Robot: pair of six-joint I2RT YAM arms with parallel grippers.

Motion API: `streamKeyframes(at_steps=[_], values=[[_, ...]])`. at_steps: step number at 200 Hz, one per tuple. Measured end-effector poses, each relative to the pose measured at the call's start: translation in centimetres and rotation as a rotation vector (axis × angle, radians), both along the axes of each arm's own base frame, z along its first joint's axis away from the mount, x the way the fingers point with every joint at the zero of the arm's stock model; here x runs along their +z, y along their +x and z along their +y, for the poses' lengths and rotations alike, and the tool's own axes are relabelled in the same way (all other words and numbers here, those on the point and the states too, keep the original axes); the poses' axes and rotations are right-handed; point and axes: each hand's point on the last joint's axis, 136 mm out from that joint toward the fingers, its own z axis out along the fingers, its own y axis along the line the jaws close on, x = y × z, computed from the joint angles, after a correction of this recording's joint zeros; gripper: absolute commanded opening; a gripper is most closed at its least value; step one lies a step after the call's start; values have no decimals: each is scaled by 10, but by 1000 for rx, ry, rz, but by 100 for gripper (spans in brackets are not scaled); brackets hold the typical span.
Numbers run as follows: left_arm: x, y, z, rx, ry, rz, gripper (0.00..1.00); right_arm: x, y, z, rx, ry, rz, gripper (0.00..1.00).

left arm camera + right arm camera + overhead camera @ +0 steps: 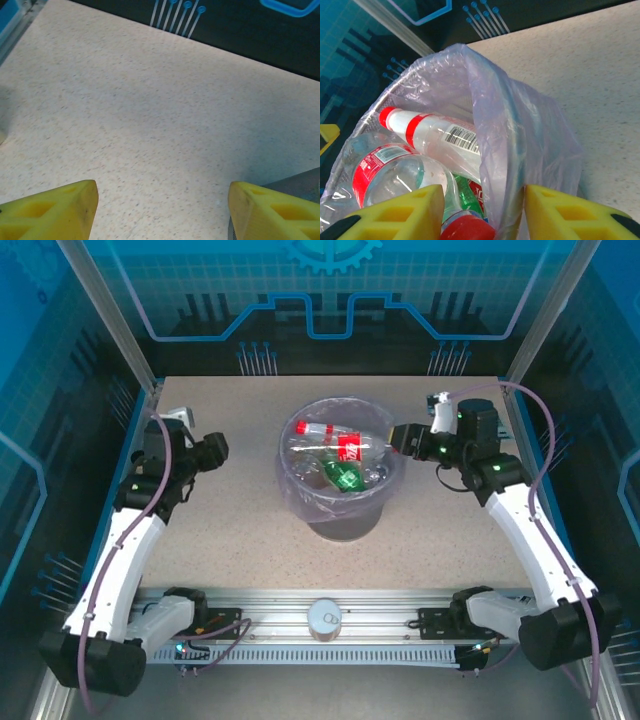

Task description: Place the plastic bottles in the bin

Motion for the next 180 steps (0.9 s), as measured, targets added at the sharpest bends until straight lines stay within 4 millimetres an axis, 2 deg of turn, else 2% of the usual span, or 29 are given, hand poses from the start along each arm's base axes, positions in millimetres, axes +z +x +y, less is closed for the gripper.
streamKeyframes(at_steps=[39,56,71,96,115,132,154,166,180], values=[[-40,-13,18,72,49,87,71,-13,12,45,76,21,27,48],[-55,-17,22,90,63,117,74,-14,17,61,106,27,26,49],[-66,-18,25,108,71,128,80,-14,21,65,108,24,24,55],[-92,-17,29,140,69,130,83,-14,21,59,97,-11,26,65],[-115,-18,31,151,78,147,85,-12,22,38,60,-36,24,72],[-128,-15,33,156,89,153,87,-3,26,1,-31,-56,5,80],[-133,-5,34,153,101,121,87,5,26,-45,-141,-104,-63,100],[-136,3,33,145,110,103,87,-7,22,-63,-185,-146,-86,100],[-143,9,33,137,121,94,87,-35,18,-77,-213,-213,-87,100]])
